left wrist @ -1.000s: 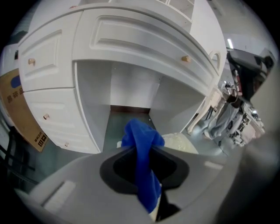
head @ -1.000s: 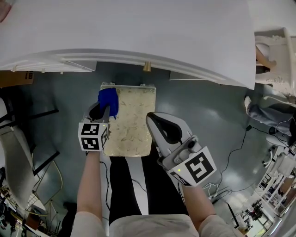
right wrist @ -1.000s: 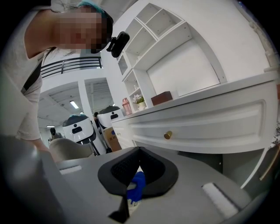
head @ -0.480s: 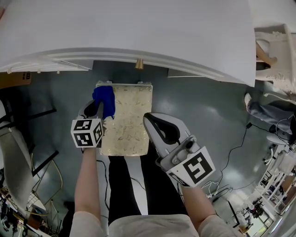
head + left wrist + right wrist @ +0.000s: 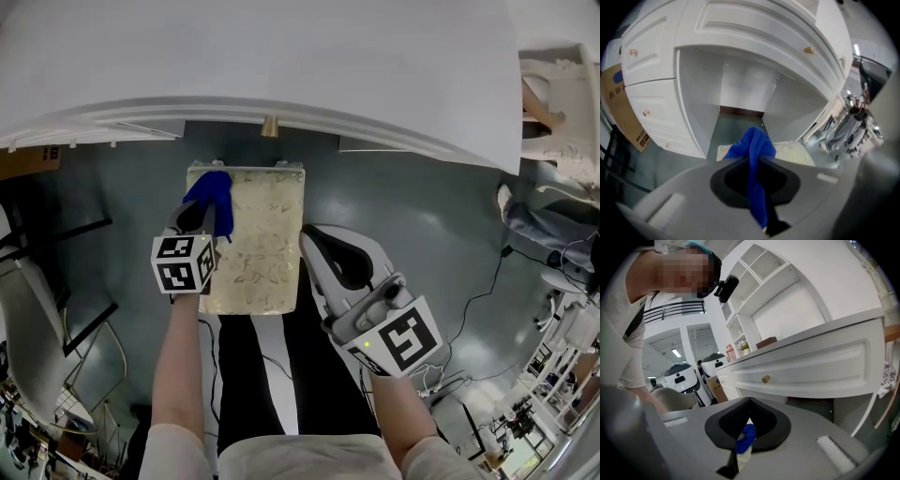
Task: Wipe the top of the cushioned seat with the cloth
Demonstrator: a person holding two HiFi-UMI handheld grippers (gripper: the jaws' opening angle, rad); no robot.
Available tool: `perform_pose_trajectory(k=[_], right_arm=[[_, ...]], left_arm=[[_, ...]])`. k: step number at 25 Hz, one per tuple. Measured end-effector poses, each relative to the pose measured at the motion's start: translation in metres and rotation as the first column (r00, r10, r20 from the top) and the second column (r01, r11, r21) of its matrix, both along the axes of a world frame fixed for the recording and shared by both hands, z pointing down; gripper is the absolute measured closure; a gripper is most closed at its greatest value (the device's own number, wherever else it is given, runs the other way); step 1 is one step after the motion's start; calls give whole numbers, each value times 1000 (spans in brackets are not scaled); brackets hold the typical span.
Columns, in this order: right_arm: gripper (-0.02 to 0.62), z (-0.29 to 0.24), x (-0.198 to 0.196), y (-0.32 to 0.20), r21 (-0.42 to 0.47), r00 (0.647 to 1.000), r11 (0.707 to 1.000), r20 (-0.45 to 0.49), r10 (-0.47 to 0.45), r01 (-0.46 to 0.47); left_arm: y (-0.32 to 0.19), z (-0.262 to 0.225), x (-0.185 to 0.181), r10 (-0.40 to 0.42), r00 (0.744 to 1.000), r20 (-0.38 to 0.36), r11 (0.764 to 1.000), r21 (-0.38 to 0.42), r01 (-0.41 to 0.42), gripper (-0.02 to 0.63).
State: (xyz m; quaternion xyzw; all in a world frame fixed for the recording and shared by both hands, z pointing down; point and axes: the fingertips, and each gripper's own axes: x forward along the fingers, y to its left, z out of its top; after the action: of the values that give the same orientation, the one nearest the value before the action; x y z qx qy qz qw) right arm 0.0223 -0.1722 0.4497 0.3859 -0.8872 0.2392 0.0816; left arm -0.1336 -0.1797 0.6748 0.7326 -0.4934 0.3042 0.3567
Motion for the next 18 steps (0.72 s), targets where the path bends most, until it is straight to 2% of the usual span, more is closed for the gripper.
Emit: perform_pose_trajectory(k=[4, 6, 10, 18], right_arm=[[600, 3, 14, -3, -3, 1000, 1000, -10, 26, -26], [600, 4, 21, -4, -6, 999, 999, -16, 40, -40], [600, 7, 38, -7, -6, 998, 998, -25, 64, -64], [600, 5, 58, -8, -6, 995, 995, -28, 96, -96]], left_arm=[[7, 9, 29, 82, 996, 42, 997, -20, -81, 577], [7, 10, 34, 68, 996, 57, 998, -21, -67, 578], [6, 10, 42, 36, 999, 29, 999, -37, -35, 578], [10, 12, 104, 105, 993, -50, 992, -69, -108, 578]])
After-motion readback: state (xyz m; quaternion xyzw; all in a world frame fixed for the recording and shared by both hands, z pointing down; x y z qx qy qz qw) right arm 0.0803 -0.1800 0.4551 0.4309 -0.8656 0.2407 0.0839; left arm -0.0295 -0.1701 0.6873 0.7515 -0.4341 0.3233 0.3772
